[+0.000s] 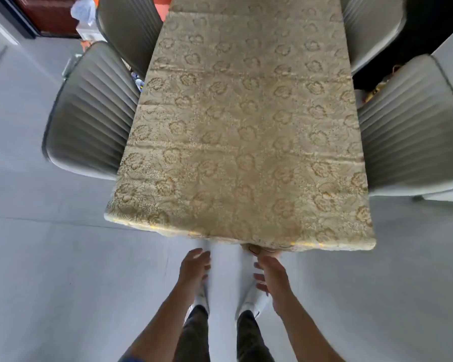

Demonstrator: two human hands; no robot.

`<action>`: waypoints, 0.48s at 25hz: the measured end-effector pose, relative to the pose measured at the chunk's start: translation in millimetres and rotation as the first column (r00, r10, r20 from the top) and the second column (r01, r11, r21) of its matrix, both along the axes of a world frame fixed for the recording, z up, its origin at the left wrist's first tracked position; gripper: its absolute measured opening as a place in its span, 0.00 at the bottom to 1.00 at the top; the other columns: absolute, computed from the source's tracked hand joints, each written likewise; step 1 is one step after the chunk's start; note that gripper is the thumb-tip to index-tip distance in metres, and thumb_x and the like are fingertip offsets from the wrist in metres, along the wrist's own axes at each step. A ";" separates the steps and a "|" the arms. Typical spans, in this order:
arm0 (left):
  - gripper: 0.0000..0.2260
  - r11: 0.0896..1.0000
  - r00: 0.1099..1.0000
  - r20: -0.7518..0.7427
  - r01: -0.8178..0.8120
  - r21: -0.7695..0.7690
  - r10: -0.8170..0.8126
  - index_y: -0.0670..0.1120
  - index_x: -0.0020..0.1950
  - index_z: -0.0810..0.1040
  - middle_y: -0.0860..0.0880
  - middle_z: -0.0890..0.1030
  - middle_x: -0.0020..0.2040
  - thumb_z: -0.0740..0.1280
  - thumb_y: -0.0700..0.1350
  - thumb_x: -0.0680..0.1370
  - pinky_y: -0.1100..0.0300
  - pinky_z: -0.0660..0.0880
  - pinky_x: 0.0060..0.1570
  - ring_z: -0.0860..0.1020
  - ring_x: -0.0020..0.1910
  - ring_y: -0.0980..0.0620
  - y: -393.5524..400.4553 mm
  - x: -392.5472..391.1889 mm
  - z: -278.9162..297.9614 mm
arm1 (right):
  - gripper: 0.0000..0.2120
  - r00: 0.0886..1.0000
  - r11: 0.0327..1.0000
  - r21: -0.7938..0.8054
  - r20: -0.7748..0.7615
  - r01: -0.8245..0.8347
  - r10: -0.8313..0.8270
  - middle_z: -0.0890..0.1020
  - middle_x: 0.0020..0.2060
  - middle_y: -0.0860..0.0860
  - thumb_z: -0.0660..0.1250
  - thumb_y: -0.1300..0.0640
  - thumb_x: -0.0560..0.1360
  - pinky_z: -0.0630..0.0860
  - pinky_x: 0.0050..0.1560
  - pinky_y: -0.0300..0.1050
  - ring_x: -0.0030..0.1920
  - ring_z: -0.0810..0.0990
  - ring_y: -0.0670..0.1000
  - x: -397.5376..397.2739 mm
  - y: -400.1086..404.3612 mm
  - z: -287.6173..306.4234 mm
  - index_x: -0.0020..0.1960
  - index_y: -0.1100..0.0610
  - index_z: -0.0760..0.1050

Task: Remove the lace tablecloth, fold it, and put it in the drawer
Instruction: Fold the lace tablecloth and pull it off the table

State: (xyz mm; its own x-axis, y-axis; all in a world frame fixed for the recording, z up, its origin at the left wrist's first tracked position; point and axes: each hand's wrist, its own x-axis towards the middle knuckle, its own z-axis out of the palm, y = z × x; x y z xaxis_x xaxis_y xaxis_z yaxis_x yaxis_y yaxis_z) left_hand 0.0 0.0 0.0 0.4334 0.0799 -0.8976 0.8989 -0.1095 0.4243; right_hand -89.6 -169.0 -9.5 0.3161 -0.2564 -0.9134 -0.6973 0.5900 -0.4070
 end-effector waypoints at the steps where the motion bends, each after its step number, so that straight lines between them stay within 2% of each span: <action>1: 0.11 0.989 0.990 -0.056 -0.131 -0.063 0.127 0.46 0.61 0.75 0.44 0.80 0.46 0.66 0.47 0.80 0.56 0.73 0.41 0.78 0.42 0.47 -12.0 6.5 -15.8 | 0.13 0.991 0.988 0.079 0.006 0.131 -0.132 0.82 0.53 0.55 0.65 0.49 0.79 0.77 0.42 0.48 0.50 0.82 0.58 10.3 2.1 -14.1 0.59 0.54 0.76; 3: 0.20 0.896 0.919 -0.172 -0.387 -0.218 0.355 0.46 0.67 0.71 0.42 0.78 0.59 0.61 0.56 0.81 0.50 0.73 0.57 0.77 0.59 0.44 -24.5 14.0 -43.2 | 0.22 0.934 0.909 0.234 0.002 0.346 -0.356 0.80 0.59 0.58 0.62 0.44 0.79 0.78 0.48 0.55 0.57 0.80 0.63 18.4 6.7 -36.8 0.66 0.57 0.72; 4: 0.26 0.808 0.858 -0.219 -0.511 -0.292 0.464 0.46 0.72 0.67 0.42 0.74 0.67 0.58 0.61 0.80 0.46 0.68 0.66 0.72 0.68 0.43 -29.2 16.1 -53.3 | 0.26 0.880 0.837 0.307 -0.003 0.453 -0.475 0.78 0.63 0.59 0.60 0.41 0.79 0.77 0.53 0.58 0.60 0.78 0.64 20.8 7.9 -46.8 0.69 0.58 0.68; 6: 0.34 0.661 0.751 -0.281 -0.660 -0.357 0.598 0.48 0.78 0.60 0.44 0.66 0.75 0.54 0.67 0.78 0.42 0.58 0.73 0.63 0.76 0.43 -30.4 14.0 -84.2 | 0.31 0.784 0.711 0.383 -0.059 0.590 -0.618 0.73 0.69 0.61 0.55 0.37 0.79 0.70 0.64 0.64 0.67 0.72 0.66 18.5 14.7 -71.8 0.74 0.56 0.63; 8: 0.35 0.579 0.699 -0.319 -0.711 -0.398 0.640 0.49 0.78 0.59 0.44 0.66 0.75 0.53 0.68 0.77 0.40 0.56 0.74 0.62 0.76 0.43 -28.4 19.8 -102.9 | 0.34 0.713 0.624 0.408 -0.105 0.667 -0.693 0.70 0.72 0.60 0.52 0.34 0.79 0.63 0.71 0.65 0.72 0.66 0.65 20.7 13.4 -89.4 0.77 0.55 0.59; 9: 0.33 0.555 0.684 -0.323 -0.724 -0.409 0.654 0.47 0.76 0.63 0.44 0.70 0.73 0.55 0.66 0.77 0.40 0.59 0.72 0.65 0.74 0.43 -28.6 24.3 -107.0 | 0.35 0.702 0.610 0.410 -0.115 0.678 -0.703 0.69 0.73 0.60 0.51 0.33 0.78 0.61 0.72 0.64 0.74 0.64 0.64 24.5 12.8 -94.0 0.77 0.55 0.59; 12: 0.19 0.530 0.652 -0.230 -0.736 -0.422 0.722 0.45 0.62 0.78 0.45 0.82 0.58 0.63 0.56 0.78 0.48 0.74 0.58 0.79 0.59 0.45 -25.8 29.0 -94.1 | 0.37 0.688 0.605 0.424 -0.061 0.673 -0.723 0.70 0.71 0.57 0.53 0.31 0.77 0.58 0.74 0.62 0.75 0.63 0.60 35.4 13.0 -94.1 0.77 0.55 0.61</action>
